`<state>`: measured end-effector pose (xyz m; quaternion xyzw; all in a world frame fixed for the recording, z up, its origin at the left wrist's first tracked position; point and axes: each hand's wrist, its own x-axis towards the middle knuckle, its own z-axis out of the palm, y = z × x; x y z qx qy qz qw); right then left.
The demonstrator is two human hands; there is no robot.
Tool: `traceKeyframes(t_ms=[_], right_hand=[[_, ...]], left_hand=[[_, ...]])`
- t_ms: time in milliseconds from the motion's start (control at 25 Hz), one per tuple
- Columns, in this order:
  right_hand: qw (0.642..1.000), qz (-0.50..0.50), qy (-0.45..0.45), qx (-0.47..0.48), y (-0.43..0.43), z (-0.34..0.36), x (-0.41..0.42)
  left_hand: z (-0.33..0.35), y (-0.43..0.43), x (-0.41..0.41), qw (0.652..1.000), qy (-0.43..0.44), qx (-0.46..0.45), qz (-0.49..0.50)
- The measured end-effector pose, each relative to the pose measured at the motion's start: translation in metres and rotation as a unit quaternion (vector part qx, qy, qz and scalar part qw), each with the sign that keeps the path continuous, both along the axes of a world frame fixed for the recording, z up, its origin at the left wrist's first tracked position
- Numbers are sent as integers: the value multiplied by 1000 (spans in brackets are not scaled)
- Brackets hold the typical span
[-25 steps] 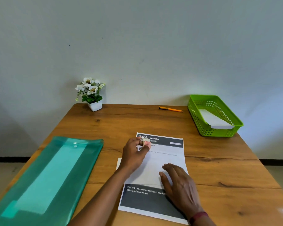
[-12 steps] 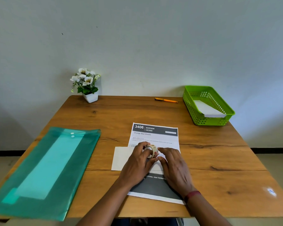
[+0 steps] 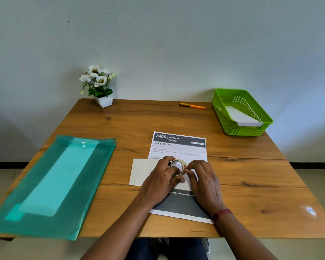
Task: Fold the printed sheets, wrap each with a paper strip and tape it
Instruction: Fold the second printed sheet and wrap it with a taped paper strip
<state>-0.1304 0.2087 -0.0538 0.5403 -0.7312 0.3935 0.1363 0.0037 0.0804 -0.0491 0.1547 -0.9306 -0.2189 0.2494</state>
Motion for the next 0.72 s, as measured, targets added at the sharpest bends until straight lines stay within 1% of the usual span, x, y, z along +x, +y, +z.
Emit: traceKeyframes(t_ms=[360,600,720], right_hand=[[998,-9,-54,-11,3,1,0],[998,-4,-64,-26,3,-1,-1],[995,0,-87,-43,4,-1,-3]], left_hand=[[0,-1,0,1000,14,20,-1],[2,-1,-1,1000,2,21,-5],[2,-2,-2,999,-7,31,-5]])
